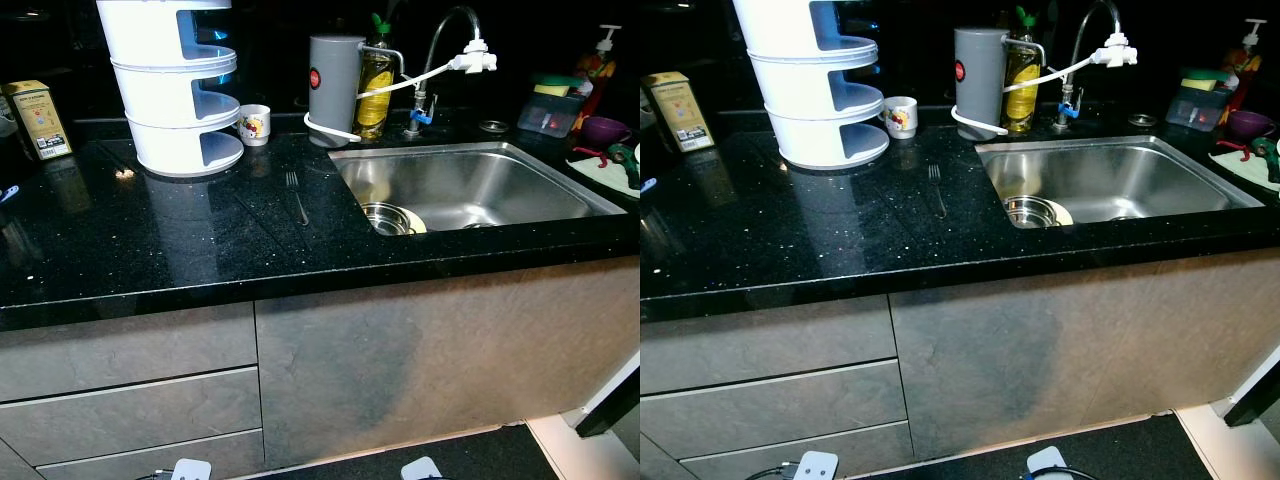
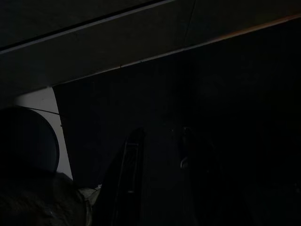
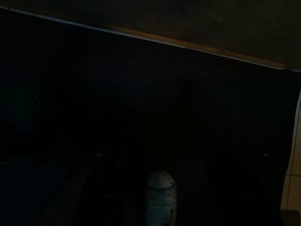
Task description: Kitchen organization
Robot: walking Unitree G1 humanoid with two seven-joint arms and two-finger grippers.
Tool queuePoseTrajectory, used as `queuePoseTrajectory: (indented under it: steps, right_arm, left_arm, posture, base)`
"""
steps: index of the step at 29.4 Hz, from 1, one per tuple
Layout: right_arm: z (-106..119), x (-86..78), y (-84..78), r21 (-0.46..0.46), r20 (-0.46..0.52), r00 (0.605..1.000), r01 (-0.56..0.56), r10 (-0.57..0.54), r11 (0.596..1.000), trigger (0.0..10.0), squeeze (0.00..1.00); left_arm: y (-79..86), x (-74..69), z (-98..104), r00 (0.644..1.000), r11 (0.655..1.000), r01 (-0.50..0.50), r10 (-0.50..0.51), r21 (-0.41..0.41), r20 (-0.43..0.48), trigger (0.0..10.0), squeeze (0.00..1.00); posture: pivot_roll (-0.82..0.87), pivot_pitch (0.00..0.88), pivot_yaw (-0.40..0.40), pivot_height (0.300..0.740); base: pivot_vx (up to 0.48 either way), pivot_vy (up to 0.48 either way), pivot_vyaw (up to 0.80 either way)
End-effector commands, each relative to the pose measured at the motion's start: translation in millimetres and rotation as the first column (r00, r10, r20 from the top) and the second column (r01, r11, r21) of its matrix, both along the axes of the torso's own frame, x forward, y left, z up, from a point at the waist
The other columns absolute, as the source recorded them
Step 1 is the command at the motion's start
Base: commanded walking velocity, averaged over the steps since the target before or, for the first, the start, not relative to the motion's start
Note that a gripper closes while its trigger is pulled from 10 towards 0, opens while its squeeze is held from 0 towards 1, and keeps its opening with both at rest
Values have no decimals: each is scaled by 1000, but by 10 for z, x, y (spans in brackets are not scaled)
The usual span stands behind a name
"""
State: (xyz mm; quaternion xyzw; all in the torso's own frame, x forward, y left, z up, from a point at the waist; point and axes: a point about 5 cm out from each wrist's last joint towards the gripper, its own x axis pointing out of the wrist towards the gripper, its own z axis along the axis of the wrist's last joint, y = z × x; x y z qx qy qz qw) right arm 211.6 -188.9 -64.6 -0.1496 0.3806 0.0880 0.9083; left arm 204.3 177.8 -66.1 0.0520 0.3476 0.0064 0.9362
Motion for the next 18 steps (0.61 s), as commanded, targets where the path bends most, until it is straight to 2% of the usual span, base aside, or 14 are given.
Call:
queuePoseTrajectory:
  steps: [1, 18]
  right_arm:
    - [-39, -62, -27, -10, -35, 999, 1, -2, 1000, 10000, 0]
    - [-58, -80, 36, -11, -46, 998, -31, 30, 999, 10000, 0]
  left_arm:
    - [16, -42, -25, 1000, 1000, -18, 18, -4, -14, 10000, 0]
    - [15, -59, -33, 999, 1000, -29, 28, -9, -15, 10000, 0]
  posture:
    - [8, 118, -45, 740]
    - [7, 108, -48, 740]
  base:
    - [0, 0, 0]
    - [0, 0, 0]
